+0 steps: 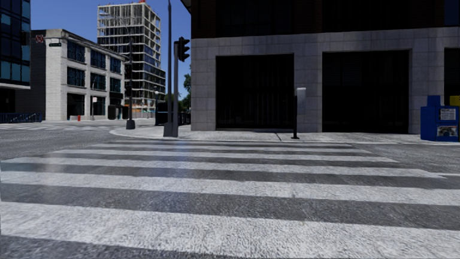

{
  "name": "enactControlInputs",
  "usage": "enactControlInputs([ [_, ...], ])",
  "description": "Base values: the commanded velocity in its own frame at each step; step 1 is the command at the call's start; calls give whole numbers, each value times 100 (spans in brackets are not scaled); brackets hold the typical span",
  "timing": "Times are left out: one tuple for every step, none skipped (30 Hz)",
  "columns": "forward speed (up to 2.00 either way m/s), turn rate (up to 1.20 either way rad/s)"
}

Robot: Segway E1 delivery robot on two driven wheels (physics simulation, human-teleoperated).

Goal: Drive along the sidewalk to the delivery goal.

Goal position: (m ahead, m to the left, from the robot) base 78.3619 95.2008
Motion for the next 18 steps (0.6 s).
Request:
enactControlInputs([
  [200,0],
  [200,0],
  [200,0],
  [200,0],
  [200,0],
  [200,0],
  [200,0],
  [200,0],
  [200,0],
  [200,0],
  [200,0],
  [200,0],
  [200,0],
  [200,0],
  [200,0],
  [200,0],
  [200,0],
  [200,0],
])
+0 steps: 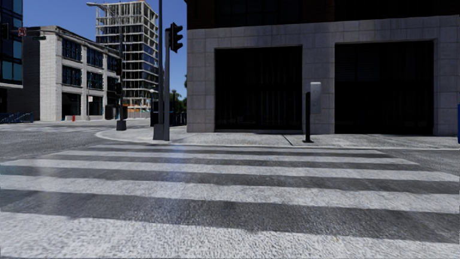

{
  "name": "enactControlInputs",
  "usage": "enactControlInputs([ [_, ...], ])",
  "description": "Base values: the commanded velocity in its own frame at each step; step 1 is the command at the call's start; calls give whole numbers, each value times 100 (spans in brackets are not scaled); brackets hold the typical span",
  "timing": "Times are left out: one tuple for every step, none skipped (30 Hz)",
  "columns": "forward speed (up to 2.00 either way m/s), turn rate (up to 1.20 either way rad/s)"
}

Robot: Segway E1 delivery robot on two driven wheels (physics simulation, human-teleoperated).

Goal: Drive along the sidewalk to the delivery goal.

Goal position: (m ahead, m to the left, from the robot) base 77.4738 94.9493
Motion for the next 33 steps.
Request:
enactControlInputs([
  [200,0],
  [200,0],
  [200,0],
  [200,0],
  [200,0],
  [200,0],
  [200,0],
  [200,0],
  [200,0],
  [200,0],
  [200,0],
  [200,0],
  [200,0],
  [200,0],
  [200,0],
  [200,0],
  [200,0],
  [200,1],
  [200,7],
  [200,11],
  [200,11],
  [200,15],
  [200,18],
  [200,21],
  [200,23],
  [200,25],
  [200,26],
  [200,26],
  [200,29],
  [200,33],
  [200,35],
  [200,35],
  [200,35],
])
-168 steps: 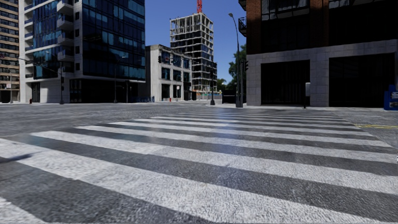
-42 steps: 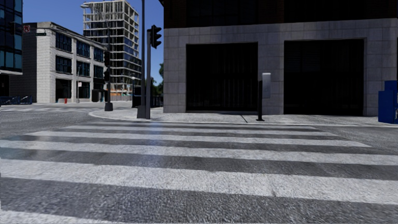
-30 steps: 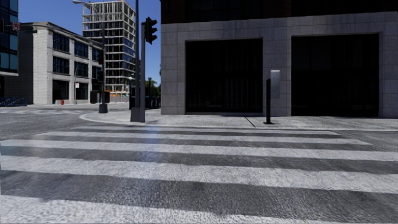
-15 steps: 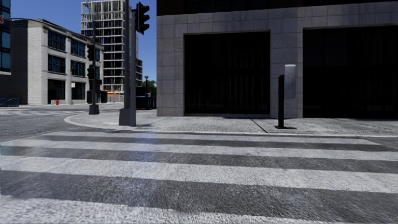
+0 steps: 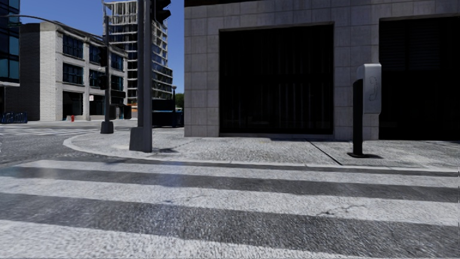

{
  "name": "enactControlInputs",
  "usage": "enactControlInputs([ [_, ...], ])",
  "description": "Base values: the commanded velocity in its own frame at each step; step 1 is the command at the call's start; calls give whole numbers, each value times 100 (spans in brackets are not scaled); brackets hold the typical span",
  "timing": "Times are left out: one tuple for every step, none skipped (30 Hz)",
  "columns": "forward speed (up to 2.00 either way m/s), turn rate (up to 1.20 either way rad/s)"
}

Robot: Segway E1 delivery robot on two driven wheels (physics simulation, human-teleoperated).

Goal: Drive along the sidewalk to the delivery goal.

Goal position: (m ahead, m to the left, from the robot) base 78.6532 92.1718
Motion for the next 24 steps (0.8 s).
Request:
enactControlInputs([
  [200,35],
  [200,35],
  [200,35],
  [200,35],
  [200,35],
  [200,35],
  [200,35],
  [200,35],
  [200,35],
  [200,35],
  [200,25],
  [200,2],
  [200,0],
  [200,0],
  [200,0],
  [200,0],
  [200,0],
  [200,0],
  [200,0],
  [200,0],
  [200,0],
  [200,0],
  [200,0],
  [200,0],
])
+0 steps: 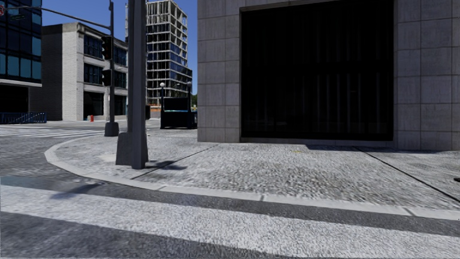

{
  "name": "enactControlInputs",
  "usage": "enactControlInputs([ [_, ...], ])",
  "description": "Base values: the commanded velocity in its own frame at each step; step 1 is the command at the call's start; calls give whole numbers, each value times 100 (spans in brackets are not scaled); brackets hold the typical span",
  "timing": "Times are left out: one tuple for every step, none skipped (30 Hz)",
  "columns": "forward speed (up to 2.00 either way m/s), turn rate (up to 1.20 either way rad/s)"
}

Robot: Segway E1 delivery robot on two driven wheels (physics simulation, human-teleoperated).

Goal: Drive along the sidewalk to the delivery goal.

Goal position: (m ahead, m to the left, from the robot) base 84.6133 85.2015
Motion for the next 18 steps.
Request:
enactControlInputs([
  [200,0],
  [200,0],
  [200,0],
  [200,0],
  [200,0],
  [200,0],
  [200,0],
  [200,0],
  [200,0],
  [200,0],
  [200,0],
  [200,0],
  [200,0],
  [200,0],
  [200,0],
  [200,0],
  [200,0],
  [200,0],
])
